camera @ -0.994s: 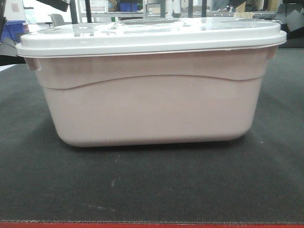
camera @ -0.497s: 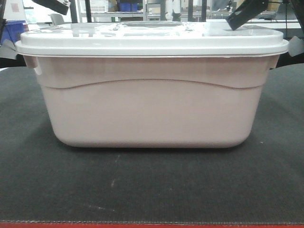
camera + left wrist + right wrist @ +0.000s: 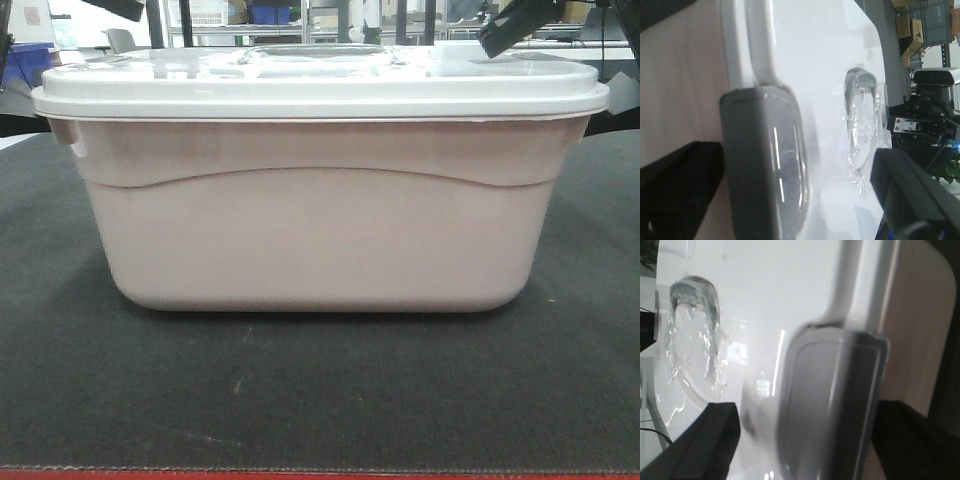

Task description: Grab white bin and place on right shelf

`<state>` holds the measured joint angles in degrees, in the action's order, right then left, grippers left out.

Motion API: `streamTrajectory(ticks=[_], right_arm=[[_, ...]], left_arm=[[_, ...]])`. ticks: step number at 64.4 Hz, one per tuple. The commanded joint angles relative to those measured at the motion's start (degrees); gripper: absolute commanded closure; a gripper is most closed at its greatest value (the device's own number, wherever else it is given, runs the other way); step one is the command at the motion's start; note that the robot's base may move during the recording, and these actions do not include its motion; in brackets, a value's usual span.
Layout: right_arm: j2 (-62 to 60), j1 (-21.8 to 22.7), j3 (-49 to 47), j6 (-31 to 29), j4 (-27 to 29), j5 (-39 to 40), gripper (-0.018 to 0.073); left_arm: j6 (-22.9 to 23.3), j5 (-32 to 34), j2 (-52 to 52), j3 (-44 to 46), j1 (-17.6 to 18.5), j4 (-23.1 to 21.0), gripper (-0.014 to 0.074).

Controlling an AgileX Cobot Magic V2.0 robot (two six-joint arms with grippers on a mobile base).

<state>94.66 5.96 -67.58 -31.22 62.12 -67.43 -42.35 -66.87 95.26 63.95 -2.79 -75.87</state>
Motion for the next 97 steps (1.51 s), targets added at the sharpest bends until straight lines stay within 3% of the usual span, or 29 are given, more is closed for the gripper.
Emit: streamTrajectory(ticks=[1, 39, 60, 97], right_arm=[[-2.57, 0.19, -2.36, -1.05, 5.73, -1.06, -0.0064], [0.04, 0.33, -6.43, -1.25, 5.8, -3.67, -0.0064], [0.07, 0.33, -6.43, -1.25, 5.8, -3.9, -0.0063], [0.07, 0.33, -6.43, -1.84, 5.23, -5.3, -0.0046]], left_arm=[[-0.34, -1.69, -1.99, 1.26, -0.02, -5.21, 0.0104], [-0.34, -2.26, -1.95, 1.26, -0.02, -1.48, 0.0107], [-0.34, 0.13, -1.95, 1.26, 0.09, -1.33, 0.0297], [-0.34, 0.22, -1.95, 1.26, 0.29, -0.15, 0.0302]])
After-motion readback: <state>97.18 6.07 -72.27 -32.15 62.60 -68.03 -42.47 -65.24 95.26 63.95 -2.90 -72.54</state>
